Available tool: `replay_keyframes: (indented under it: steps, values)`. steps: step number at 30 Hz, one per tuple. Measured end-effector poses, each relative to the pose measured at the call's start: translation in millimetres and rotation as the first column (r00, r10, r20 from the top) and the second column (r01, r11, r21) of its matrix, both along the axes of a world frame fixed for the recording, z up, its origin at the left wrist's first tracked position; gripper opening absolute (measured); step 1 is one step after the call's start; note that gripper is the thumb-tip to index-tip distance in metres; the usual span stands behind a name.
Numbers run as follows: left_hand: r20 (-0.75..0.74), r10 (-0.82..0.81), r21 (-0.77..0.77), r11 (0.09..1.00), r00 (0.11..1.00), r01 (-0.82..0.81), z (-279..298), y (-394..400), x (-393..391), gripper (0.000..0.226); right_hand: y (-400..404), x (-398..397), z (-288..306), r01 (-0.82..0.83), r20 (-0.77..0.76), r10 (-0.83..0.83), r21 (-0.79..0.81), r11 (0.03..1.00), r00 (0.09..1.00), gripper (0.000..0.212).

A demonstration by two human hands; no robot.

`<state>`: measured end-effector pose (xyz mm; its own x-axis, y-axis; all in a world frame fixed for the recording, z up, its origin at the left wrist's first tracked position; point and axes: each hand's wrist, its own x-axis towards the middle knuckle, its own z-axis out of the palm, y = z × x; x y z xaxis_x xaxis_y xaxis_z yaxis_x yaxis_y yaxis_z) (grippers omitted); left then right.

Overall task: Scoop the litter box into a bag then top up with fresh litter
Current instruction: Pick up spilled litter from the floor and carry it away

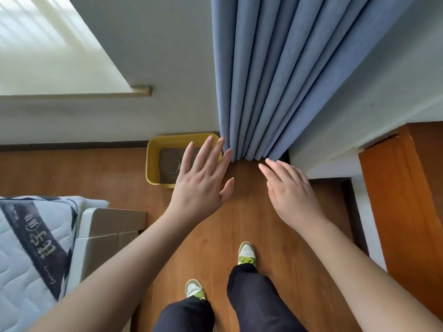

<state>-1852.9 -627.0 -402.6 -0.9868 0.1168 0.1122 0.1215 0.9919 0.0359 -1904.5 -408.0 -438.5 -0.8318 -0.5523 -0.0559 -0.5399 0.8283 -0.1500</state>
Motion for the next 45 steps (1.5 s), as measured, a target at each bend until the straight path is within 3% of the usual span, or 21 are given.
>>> replay_keyframes:
  steps: [11, 18, 23, 30, 34, 38, 40, 42, 45]
  values:
    - [0.122, -0.056, -0.012, 0.998, 0.991, 0.058, -259.7, -11.6, -39.9, 0.057, 0.4, -72.6, -227.1, 0.063, -0.087, -0.071, -0.094, 0.994, 0.994, 0.048]
    - [0.088, -0.138, 0.004, 0.990, 0.987, 0.138, -410.0, -3.8, -65.0, 0.052, -13.3, -125.5, -364.6, 0.006, -0.163, -0.015, -0.056, 0.998, 0.987, 0.047]
    - [0.069, -0.171, 0.066, 0.984, 0.983, 0.167, -497.5, 14.8, -84.5, 0.053, 17.6, -121.8, -454.5, 0.101, -0.143, -0.114, -0.097, 0.990, 0.983, 0.048]
    - [0.078, -0.232, 0.190, 0.958, 0.970, 0.214, -579.3, 20.9, -95.4, 0.056, 31.1, -104.4, -539.2, 0.134, -0.097, -0.140, -0.062, 0.989, 0.985, 0.046]
    - [0.120, -0.280, 0.121, 0.957, 0.953, 0.266, -612.3, 3.9, -91.3, 0.058, 18.4, -95.1, -570.9, 0.109, -0.064, -0.111, -0.032, 0.994, 0.992, 0.048]
    - [0.179, -0.227, 0.131, 0.970, 0.957, 0.205, -636.8, -5.8, -87.4, 0.057, 8.2, -87.5, -596.2, 0.078, -0.015, -0.078, 0.015, 0.997, 0.997, 0.049]
    - [0.201, -0.225, 0.223, 0.958, 0.954, 0.179, -642.6, -10.4, -87.3, 0.055, 4.6, -85.4, -607.1, 0.088, 0.015, -0.088, 0.028, 0.996, 0.996, 0.049]
    - [0.278, -0.240, 0.425, 0.899, 0.930, 0.105, -641.5, -17.0, -86.7, 0.054, 0.2, -84.7, -615.2, 0.087, 0.054, -0.088, 0.028, 0.996, 0.995, 0.048]
    - [0.464, -0.201, 0.613, 0.776, 0.863, -0.149, -635.9, -28.9, -85.0, 0.044, -7.8, -86.1, -622.1, 0.068, 0.116, -0.069, 0.017, 0.998, 0.991, 0.048]
